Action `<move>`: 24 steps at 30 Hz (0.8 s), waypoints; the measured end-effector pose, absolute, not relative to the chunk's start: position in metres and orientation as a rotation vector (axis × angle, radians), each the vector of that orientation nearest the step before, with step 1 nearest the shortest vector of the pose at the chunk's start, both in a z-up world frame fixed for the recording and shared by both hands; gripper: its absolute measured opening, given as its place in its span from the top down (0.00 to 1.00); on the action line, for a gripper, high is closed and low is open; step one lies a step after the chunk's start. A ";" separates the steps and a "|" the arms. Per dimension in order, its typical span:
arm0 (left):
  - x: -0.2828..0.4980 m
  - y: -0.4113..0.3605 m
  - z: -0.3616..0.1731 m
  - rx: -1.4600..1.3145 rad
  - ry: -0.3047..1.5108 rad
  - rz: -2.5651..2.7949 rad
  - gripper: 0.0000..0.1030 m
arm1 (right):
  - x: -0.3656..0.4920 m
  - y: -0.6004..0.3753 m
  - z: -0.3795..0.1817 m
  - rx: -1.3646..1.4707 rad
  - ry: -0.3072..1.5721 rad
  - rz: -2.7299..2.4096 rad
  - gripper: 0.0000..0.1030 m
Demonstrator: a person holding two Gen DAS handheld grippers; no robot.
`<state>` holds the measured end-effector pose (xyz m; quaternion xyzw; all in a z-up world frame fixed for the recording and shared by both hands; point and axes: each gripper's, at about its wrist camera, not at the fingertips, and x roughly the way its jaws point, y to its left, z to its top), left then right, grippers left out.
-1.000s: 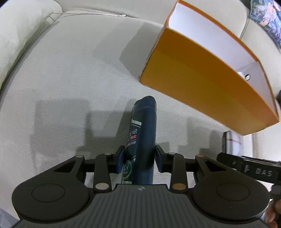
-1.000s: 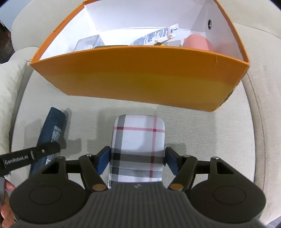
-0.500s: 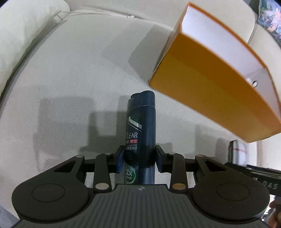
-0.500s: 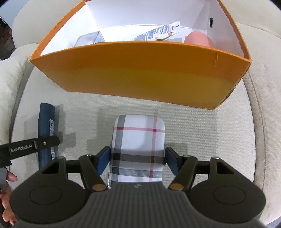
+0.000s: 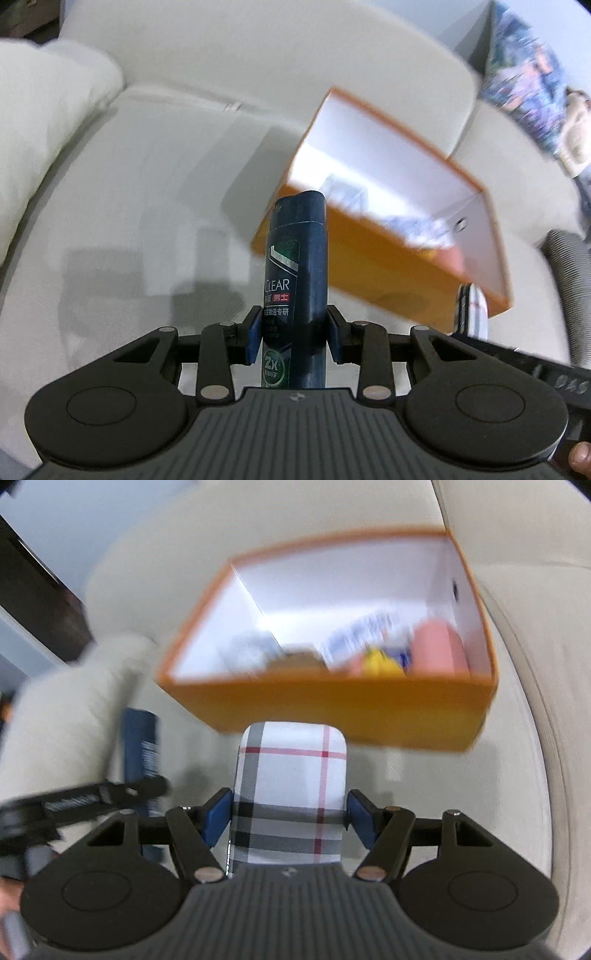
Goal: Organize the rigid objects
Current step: 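Carry the shampoo bottle with the left tool into the box while the right tool carries the plaid case in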
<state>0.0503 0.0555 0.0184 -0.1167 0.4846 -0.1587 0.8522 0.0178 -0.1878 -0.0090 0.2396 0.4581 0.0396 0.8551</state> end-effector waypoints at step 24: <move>0.200 -0.094 0.025 -0.150 0.856 -0.438 0.62 | 0.131 -0.251 -0.030 0.496 0.873 -0.137 0.33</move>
